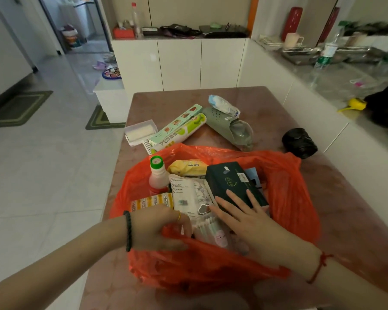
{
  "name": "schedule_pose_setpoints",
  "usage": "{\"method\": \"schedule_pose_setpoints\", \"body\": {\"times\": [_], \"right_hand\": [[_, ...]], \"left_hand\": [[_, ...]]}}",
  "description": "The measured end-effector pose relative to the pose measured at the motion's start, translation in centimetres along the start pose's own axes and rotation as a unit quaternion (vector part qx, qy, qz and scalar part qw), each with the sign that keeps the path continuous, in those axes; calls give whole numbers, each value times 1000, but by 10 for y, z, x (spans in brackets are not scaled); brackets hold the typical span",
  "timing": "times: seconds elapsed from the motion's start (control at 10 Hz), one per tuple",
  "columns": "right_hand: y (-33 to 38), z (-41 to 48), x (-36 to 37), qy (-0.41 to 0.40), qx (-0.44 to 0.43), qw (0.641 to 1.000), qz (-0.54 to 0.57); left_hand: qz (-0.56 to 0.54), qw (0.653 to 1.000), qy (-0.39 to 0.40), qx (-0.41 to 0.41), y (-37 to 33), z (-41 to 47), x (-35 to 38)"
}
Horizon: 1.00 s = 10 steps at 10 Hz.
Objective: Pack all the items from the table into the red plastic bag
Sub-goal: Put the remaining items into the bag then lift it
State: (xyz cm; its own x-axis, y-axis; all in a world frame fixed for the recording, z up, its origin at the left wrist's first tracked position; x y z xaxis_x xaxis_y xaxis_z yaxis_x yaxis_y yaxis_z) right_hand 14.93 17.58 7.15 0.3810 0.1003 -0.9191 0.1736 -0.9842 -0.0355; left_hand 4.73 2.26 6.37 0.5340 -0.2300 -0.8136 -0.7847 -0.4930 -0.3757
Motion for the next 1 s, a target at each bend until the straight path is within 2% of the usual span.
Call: {"method": "schedule_pose_setpoints", "body": {"times": [0.1,0.2,0.3,0.4,0.5,0.6,0.7,0.8,0.9,1.0], "right_hand": [[-10,-6,-13,14,-37,992,124],[-51,-9,-48,-138,-35,943,301],[-111,-6,-78,-277,52,878,388],[-175,18,-73,-306,148,831,441],[-221,55,-52,-253,210,813,481],[-249,94,-27,-167,259,828,469],[-265,132,-8,-118,278,826,477],[-277,166,8,-116,288,807,502],[-285,192,24,-136,305,771,542],[-291,207,30,-158,309,771,534]], "left_hand": [[-6,1000,2,13,-4,4,-18],[-77,995,-11,58,-28,14,-51],[-104,985,-122,67,-33,42,-89],[-186,962,-194,49,-27,85,-116],[-243,947,-209,11,-22,135,-133],[-298,933,-196,-41,-12,185,-137],[-357,914,-164,-95,-2,231,-131],[-393,896,-118,-168,15,276,-114],[-491,834,-107,-228,29,312,-94],[-588,759,-125,-251,38,337,-83]]}}
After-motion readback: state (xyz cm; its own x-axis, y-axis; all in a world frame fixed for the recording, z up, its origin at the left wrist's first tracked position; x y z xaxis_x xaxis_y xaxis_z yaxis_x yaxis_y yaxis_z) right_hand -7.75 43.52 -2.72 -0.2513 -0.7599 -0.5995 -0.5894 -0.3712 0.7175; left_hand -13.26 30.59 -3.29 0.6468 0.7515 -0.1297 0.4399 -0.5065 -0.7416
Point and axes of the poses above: each hand's wrist, its own z-axis towards the middle knuckle, its own x-axis out of the palm, y = z × x, the point moved 6 cm from there along z, towards the middle knuckle, and after that the axes turned 4 degrees about y, right-handed, at the moved point
